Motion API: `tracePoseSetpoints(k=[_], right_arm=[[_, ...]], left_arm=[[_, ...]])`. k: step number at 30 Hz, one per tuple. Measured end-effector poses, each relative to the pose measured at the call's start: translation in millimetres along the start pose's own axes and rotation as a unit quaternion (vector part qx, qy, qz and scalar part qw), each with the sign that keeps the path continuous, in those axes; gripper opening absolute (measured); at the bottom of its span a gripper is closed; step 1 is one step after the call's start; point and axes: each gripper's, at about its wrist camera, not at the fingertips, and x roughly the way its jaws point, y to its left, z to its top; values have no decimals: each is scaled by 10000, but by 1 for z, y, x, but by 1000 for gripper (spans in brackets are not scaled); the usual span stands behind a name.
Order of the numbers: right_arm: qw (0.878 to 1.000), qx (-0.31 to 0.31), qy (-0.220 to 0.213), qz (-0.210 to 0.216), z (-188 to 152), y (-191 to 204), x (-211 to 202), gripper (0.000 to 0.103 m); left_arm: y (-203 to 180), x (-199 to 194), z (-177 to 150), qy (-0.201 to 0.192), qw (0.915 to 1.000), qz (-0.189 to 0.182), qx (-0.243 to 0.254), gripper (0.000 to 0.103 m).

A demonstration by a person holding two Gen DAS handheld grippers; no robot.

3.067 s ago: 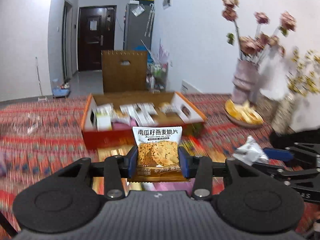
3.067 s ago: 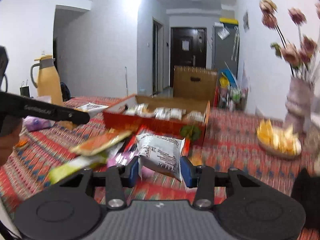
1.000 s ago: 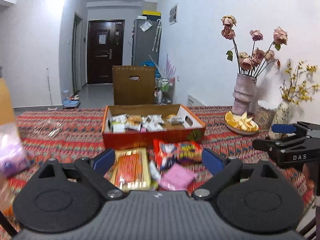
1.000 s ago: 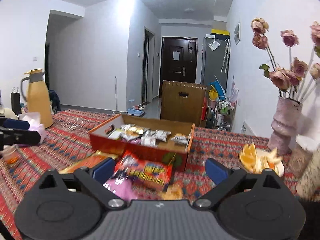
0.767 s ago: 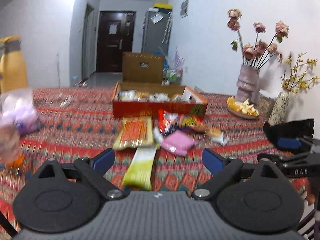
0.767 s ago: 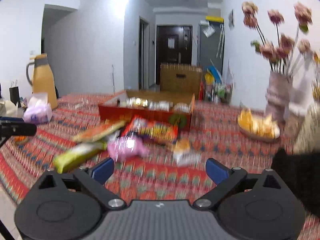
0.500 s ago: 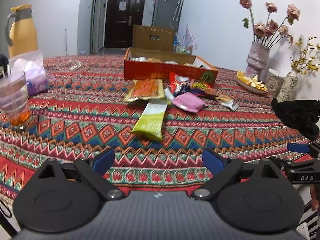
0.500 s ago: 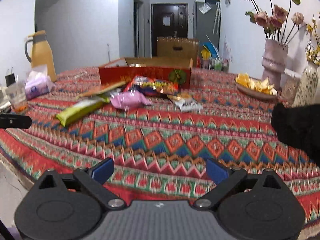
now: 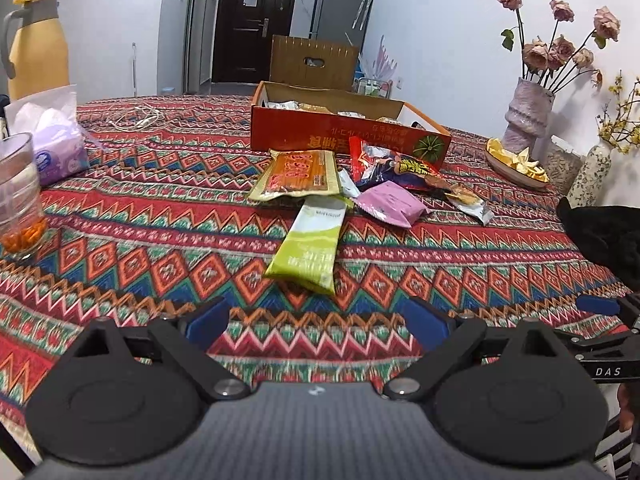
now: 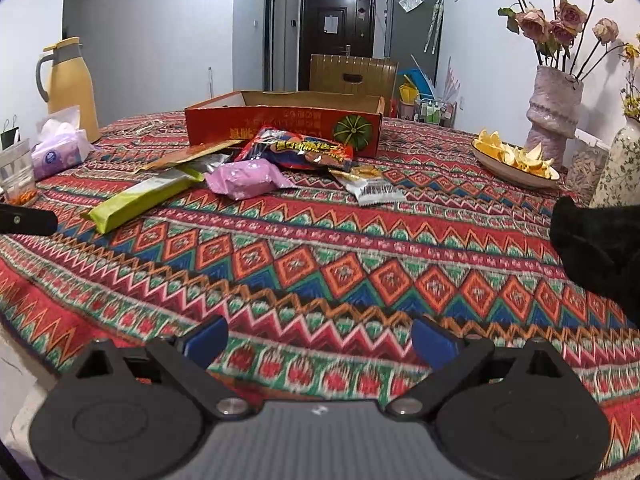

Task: Organize snacks
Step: 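Withdraw both tools from the box back over the snack pile, then grasp a pink packet with the left tool while the right tool grasps a gold cracker packet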

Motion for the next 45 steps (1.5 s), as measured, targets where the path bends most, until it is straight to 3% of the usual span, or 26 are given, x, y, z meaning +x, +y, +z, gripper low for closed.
tracePoseSetpoints(k=[12, 16, 18, 23, 27, 30, 32, 34, 36, 38, 42, 45], right_arm=[[9994, -291, -58, -180, 60, -19, 63, 98], [9988, -475, -65, -52, 82, -26, 93, 98], [9982, -595, -43, -54, 91, -26, 107, 98], [9976, -686, -44, 112, 115, -33, 143, 91], [9983, -449, -71, 355, 124, -42, 168, 82], [9986, -298, 10, 441, 118, -45, 179, 78], [9985, -140, -36, 526, 115, -51, 177, 77], [9982, -77, -22, 593, 114, -56, 175, 74], [9987, -142, 2, 481, 112, -57, 173, 60], [9982, -2, 39, 596, 111, -61, 169, 47], [9989, -26, 55, 457, 103, -59, 157, 44], [9990, -4, 87, 438, 91, -53, 137, 43]], left_arm=[[2, 73, 53, 103, 9998, -1, 153, 96], [-3, 95, 74, 90, 9998, -51, 182, 95], [-11, 102, 81, 73, 9993, -235, 291, 89], [-49, 131, 93, 121, 9891, -1019, 1054, 79], [-73, 171, 98, 383, 9827, -883, 1580, 79], [-85, 193, 99, 664, 9716, -1218, 1916, 81], [-90, 201, 96, 772, 9694, -1183, 2008, 80], [-94, 204, 92, 864, 9694, -1110, 2009, 77], [-95, 200, 90, 864, 9699, -1137, 1974, 62], [-97, 195, 87, 817, 9728, -1093, 1872, 63], [-102, 188, 83, 821, 9782, -902, 1679, 62], [-101, 170, 78, 876, 9822, -1018, 1316, 62]])
